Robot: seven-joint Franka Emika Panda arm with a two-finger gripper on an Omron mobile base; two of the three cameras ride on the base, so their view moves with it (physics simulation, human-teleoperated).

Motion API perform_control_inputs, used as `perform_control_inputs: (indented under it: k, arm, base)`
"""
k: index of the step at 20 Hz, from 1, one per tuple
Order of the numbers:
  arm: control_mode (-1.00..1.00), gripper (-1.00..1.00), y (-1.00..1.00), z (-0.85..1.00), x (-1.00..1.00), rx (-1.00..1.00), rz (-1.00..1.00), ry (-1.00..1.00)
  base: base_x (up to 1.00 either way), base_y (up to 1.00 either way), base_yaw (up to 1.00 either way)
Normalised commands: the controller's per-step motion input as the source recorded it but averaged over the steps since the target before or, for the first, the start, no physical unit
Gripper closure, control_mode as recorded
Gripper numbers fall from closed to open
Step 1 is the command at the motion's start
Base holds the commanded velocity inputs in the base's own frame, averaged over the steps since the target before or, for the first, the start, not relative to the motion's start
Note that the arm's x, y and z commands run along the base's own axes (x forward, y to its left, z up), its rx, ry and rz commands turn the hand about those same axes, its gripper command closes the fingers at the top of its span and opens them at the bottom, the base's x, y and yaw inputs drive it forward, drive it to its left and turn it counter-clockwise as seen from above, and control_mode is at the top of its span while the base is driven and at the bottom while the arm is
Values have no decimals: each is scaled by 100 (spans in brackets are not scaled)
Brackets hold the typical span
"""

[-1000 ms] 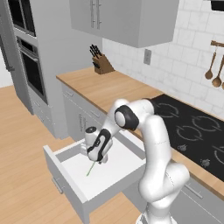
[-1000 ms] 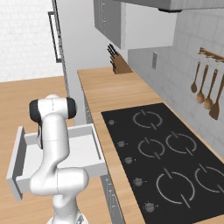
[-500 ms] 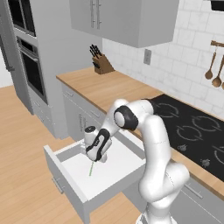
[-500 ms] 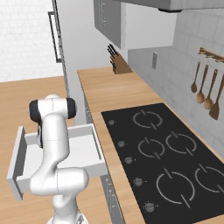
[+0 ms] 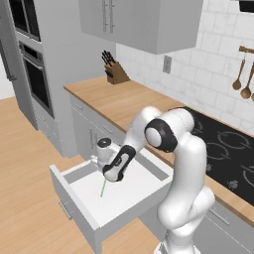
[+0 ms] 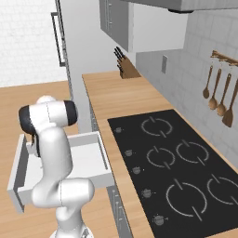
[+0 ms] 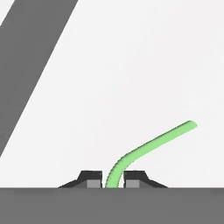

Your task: Take a straw from the drawer in front and place it inside the glass cup on the dining counter.

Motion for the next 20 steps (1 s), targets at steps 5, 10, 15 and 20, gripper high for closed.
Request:
perform_control_inputs:
  k: [5, 10, 15, 20]
  arm:
    - [-100, 100, -28, 100, -26, 14, 0, -10]
    - [-100, 100, -21, 100, -1, 14, 0, -1]
    - [-100, 100, -7, 100, 7, 6, 0, 0]
    - [-100, 100, -3, 100, 30, 1, 0, 0]
  base:
    - [0, 0, 0]
    - [0, 0, 0]
    - [0, 0, 0]
    - [0, 0, 0]
